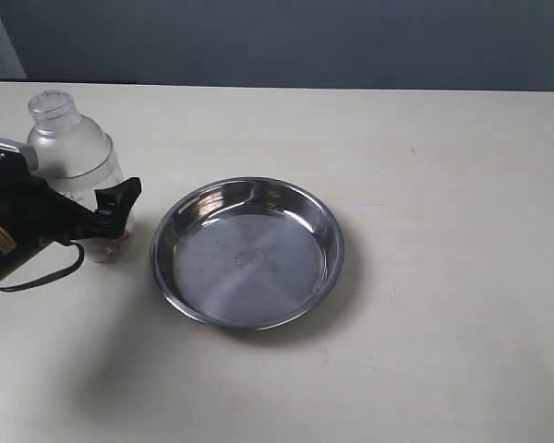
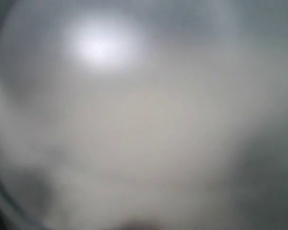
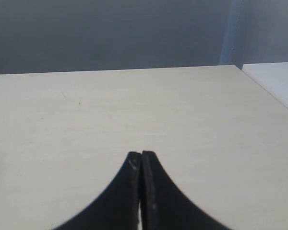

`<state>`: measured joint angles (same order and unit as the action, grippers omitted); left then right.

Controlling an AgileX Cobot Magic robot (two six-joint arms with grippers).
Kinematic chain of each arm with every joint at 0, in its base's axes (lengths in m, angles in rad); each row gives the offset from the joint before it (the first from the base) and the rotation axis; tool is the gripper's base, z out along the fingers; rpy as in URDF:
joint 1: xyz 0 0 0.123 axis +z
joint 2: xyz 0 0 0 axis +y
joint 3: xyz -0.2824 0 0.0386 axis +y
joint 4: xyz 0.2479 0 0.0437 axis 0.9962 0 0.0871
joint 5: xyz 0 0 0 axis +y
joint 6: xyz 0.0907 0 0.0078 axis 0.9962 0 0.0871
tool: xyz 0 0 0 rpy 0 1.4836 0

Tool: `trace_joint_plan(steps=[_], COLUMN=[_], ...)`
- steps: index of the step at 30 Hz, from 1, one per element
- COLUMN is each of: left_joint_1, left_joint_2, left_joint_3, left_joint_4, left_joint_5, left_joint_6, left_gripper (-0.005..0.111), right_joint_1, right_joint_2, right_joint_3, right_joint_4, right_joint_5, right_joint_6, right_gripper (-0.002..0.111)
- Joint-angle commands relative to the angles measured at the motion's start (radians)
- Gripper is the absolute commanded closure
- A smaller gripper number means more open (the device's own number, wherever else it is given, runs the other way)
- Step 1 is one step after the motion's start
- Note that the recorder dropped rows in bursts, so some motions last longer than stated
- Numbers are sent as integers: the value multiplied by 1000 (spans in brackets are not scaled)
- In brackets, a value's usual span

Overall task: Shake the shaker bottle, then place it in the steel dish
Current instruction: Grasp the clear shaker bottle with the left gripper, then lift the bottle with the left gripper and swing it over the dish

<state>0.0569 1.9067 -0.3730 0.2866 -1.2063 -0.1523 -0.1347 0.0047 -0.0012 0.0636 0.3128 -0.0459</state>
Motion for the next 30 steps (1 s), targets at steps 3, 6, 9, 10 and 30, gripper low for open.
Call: trace_joint_plan(steps=[3,6,9,10,30], left_joint_1=[3,3,3,3,-22], left_joint_2=[15,15,15,15,-646], left_joint_3=[-15,-15,-15,-15,-273], left_joint_4=[-30,-7,-5,-5,410], left_joint_5=[-15,-15,-15,-15,184], left_joint_6=[-2,-2,-5,-5,-666], left_gripper=[22,62,88,96,106], right_joint_1=[-3,-3,-3,-3,-3], right_joint_2=[-5,-5,-5,-5,-5], right_joint_3=[1,1,1,1,1], right_joint_4=[-2,-2,-2,-2,-2], right_joint_5=[-8,-8,-8,-8,-8], right_joint_6=[-2,-2,-2,-2,-2], right_gripper=[109,109,109,109,109])
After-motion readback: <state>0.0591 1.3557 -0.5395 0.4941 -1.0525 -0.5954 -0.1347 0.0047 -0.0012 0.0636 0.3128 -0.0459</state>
